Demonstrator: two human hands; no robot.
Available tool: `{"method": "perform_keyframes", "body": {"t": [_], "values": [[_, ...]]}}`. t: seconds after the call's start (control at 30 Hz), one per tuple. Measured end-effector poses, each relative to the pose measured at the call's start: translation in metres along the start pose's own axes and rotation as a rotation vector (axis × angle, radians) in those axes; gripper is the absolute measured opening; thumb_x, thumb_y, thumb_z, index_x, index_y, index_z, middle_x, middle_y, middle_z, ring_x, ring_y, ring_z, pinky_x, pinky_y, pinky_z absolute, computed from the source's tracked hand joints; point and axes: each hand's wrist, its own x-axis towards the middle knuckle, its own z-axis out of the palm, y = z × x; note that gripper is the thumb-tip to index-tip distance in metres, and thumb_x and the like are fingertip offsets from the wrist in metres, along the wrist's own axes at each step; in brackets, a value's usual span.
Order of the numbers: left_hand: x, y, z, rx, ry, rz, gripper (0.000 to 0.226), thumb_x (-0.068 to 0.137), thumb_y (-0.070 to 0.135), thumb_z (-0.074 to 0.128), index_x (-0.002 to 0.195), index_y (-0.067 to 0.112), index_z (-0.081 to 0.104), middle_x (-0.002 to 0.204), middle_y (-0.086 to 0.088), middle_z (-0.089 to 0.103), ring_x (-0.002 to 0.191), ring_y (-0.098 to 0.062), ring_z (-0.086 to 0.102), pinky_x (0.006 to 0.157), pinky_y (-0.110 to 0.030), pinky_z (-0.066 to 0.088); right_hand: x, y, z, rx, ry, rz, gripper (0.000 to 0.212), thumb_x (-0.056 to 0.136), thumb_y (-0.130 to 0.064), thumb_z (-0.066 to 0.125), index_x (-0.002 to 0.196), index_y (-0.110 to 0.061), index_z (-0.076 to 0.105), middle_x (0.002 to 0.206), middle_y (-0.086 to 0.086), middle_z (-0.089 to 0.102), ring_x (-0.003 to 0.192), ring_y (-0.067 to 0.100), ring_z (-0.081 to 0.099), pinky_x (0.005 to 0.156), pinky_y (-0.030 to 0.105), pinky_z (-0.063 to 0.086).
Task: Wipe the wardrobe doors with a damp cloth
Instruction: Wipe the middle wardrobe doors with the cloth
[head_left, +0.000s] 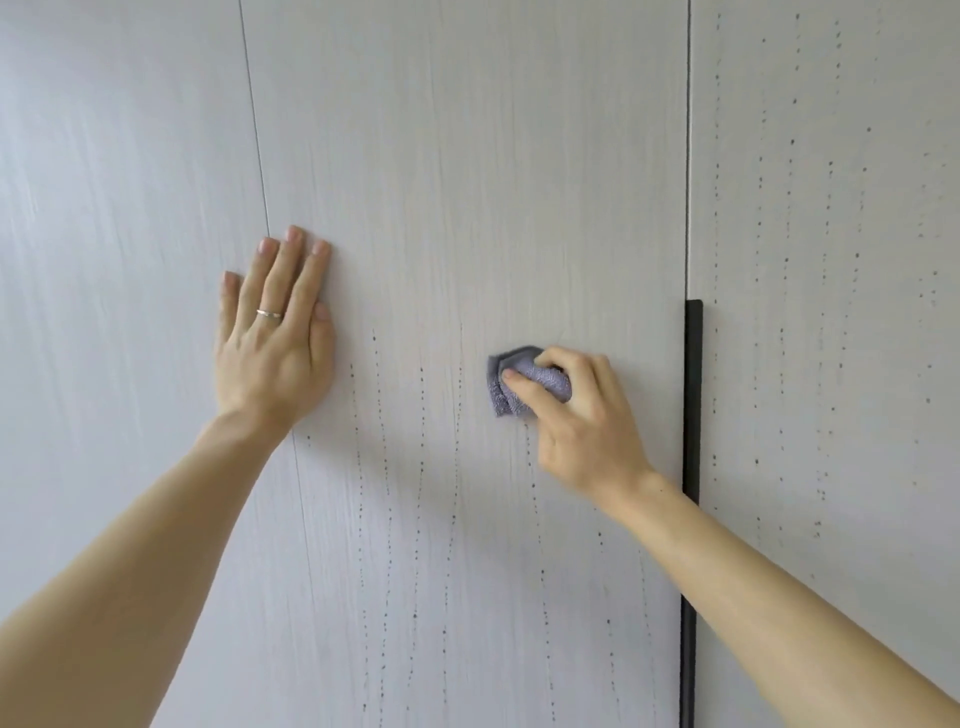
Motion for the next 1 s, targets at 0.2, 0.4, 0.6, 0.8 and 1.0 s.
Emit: {"method": "perform_keyframes", "body": {"t": [0.2,0.4,0.6,0.8,1.0], "values": [[0.001,-0.001,0.0,0.002,-0.001,-0.001,0.054,0.106,0.023,0.031,0.159,0.027,0.027,0.167,0.006,0.021,0.155,-0.018,0.016,0.125,-0.044,0.006,0.067,0.005,-0.002,0.05,0.057,0.225,0.049,0.079,-0.003,0.033,0.107,-0.014,0.072,0.109,0.015,0.057,0.088,0.033,0.048,0.072,0.042,0.047],[0.001,0.001,-0.006,-0.005,-0.038,0.0,0.054,0.105,0.025,0.029,0.159,0.028,0.027,0.167,0.007,0.021,0.155,-0.017,0.014,0.126,-0.046,0.009,0.036,-0.035,0.024,0.064,0.059,0.128,0.04,0.08,0.0,0.04,0.107,-0.013,0.066,0.109,0.016,0.054,0.084,0.029,0.043,0.072,0.035,0.039],[-0.008,-0.015,-0.023,-0.051,-0.097,0.063,0.055,0.102,0.023,0.03,0.156,0.03,0.034,0.167,0.003,0.02,0.155,-0.021,0.016,0.126,-0.043,0.006,0.047,-0.042,0.026,0.046,0.042,0.115,0.035,0.073,0.002,0.048,0.096,-0.014,0.07,0.105,0.011,0.057,0.083,0.028,0.045,0.075,0.033,0.037],[-0.043,-0.038,-0.013,0.044,-0.064,0.119,0.051,0.106,0.025,0.032,0.157,0.027,0.035,0.167,0.002,0.021,0.155,-0.013,0.01,0.126,-0.041,0.002,0.094,-0.056,0.036,0.052,0.115,0.221,0.035,0.077,-0.003,0.044,0.101,-0.013,0.068,0.11,0.011,0.056,0.086,0.028,0.045,0.078,0.032,0.036],[-0.042,-0.048,-0.005,0.05,0.016,0.169,0.048,0.107,0.03,0.031,0.155,0.026,0.038,0.164,-0.001,0.029,0.153,-0.019,0.023,0.126,-0.045,0.012,0.054,-0.083,0.052,0.059,0.024,-0.054,0.033,0.078,-0.003,0.045,0.095,-0.011,0.072,0.106,0.009,0.057,0.083,0.028,0.048,0.071,0.036,0.041]]}}
